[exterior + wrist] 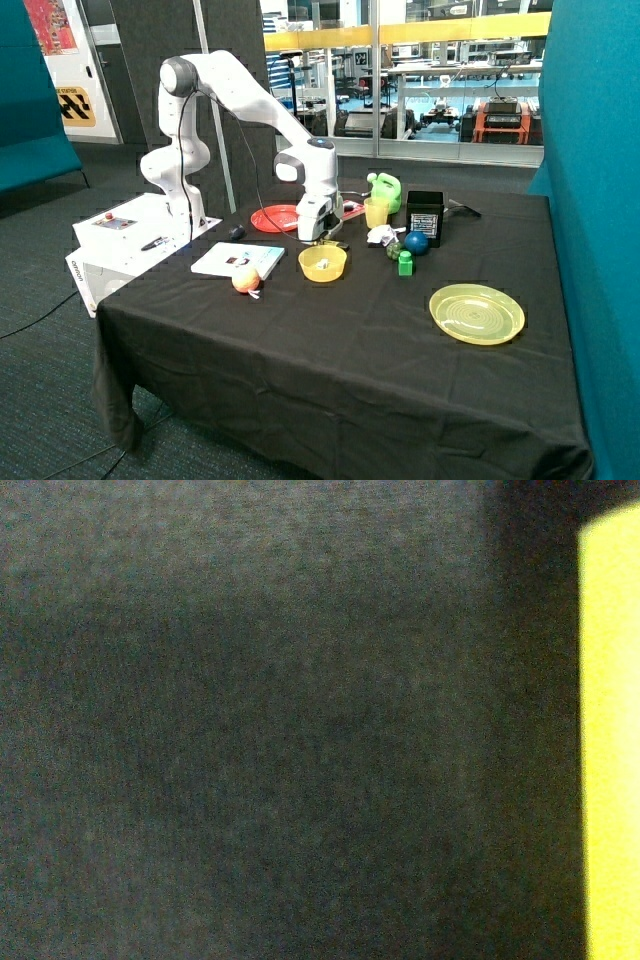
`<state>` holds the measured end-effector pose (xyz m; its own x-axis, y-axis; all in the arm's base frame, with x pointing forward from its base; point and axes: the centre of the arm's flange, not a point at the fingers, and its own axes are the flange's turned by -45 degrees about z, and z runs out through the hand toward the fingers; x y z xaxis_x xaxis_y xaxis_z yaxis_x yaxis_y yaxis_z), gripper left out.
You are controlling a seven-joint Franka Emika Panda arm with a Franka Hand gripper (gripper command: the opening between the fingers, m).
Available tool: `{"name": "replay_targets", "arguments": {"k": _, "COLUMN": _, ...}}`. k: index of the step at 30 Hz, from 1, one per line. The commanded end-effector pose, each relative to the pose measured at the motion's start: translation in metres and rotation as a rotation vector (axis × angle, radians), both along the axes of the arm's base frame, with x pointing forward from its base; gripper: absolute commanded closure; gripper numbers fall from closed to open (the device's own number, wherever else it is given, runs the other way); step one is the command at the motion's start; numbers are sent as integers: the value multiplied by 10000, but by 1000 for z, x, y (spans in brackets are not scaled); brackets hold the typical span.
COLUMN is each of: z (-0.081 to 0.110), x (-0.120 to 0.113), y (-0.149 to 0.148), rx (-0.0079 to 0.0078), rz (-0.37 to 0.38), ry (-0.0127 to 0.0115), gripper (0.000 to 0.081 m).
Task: Put a highlighter on each book
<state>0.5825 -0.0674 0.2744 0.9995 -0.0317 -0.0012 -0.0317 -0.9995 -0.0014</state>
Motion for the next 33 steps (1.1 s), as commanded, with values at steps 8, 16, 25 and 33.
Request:
{"name": "replay_targets", "arguments": {"k": 8, "z": 0, "x": -13, "y": -4, "rx": -15, "rz": 53, "ry": -12, "gripper": 808}}
{"name": "replay_targets", "arguments": {"k": 16, "z": 19, "x": -16, "y": 1, "rx": -15, "rz": 223, "ry": -12, "gripper": 808}}
{"name": "replay_targets", "arguments": {"k": 25, "z": 56, "x": -11, "y": 18, "rx": -14, "rz": 691, "ry": -12, "gripper": 808}}
{"name": "replay_targets", "arguments": {"k": 33, "z": 83, "x": -20, "y": 29, "rx": -14, "rz": 984, "ry": -12, "gripper": 808}}
